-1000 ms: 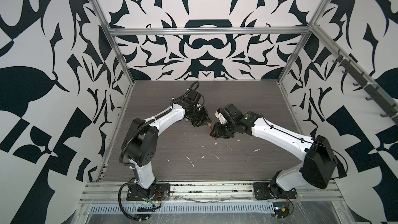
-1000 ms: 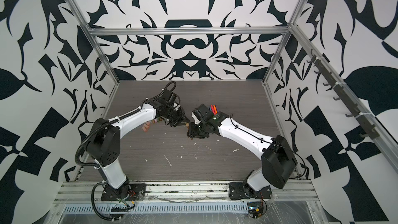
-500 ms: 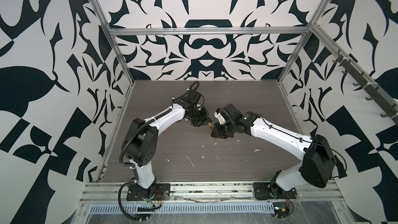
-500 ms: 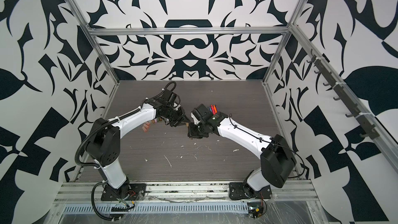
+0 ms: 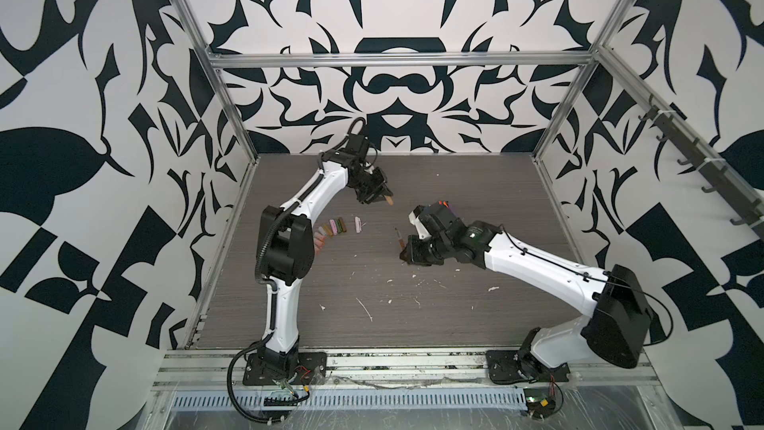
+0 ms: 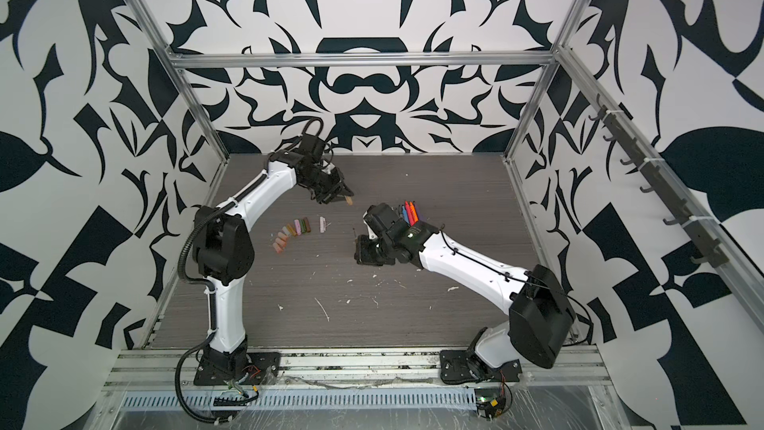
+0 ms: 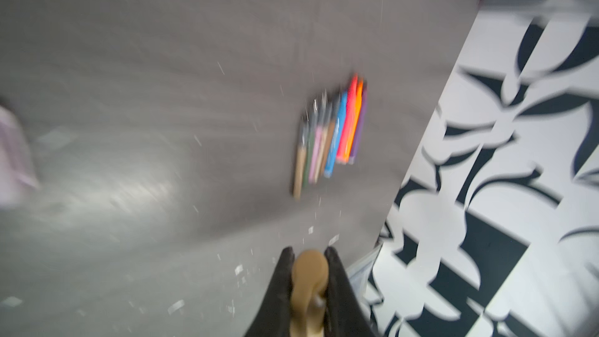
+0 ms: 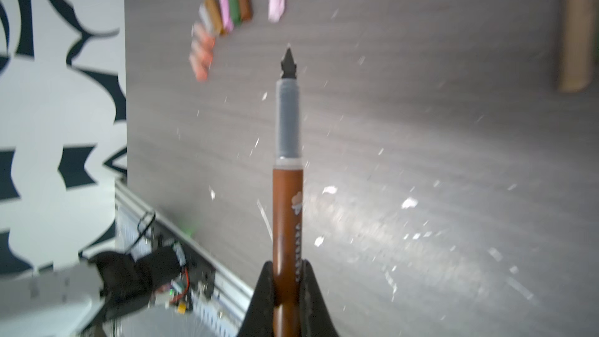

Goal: Remove pen caps from pens
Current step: Open the pen cap on the pen, then place the pen cap at the center of the table.

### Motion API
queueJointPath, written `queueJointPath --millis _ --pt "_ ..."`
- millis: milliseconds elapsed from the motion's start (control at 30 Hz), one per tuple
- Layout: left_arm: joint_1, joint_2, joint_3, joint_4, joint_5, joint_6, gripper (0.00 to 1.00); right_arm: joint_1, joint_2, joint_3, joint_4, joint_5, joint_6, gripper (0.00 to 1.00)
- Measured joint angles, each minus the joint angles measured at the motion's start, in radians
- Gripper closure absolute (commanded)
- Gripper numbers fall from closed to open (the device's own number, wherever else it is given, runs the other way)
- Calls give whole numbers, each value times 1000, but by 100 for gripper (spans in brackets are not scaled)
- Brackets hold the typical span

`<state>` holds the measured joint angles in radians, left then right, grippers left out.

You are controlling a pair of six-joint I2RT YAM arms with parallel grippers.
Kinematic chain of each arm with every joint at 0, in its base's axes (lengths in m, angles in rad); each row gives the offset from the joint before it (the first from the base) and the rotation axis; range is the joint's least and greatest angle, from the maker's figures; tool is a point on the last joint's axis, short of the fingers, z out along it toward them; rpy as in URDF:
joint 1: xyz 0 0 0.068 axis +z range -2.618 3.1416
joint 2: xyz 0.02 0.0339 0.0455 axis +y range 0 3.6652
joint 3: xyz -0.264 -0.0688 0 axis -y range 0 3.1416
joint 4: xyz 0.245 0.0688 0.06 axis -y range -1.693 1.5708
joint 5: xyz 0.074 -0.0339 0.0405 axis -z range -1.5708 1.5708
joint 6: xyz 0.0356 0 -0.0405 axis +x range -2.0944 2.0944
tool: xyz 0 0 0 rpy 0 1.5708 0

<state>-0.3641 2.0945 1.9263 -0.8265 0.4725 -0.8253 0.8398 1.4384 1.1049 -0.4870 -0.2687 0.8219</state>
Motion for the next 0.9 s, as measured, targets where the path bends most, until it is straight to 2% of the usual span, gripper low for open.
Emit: queueJointPath --millis 133,333,633,900 --pt "62 10 13 -12 -34 22 100 15 -14 -1 -12 -10 18 100" --pt "64 10 13 -88 -97 118 100 11 -28 -25 -18 -8 29 100" --pt "78 11 8 -264 -306 318 100 11 -29 -54 -15 -16 34 100" --pt "80 77 -24 -302 -379 384 93 11 -27 -54 -9 -26 36 100"
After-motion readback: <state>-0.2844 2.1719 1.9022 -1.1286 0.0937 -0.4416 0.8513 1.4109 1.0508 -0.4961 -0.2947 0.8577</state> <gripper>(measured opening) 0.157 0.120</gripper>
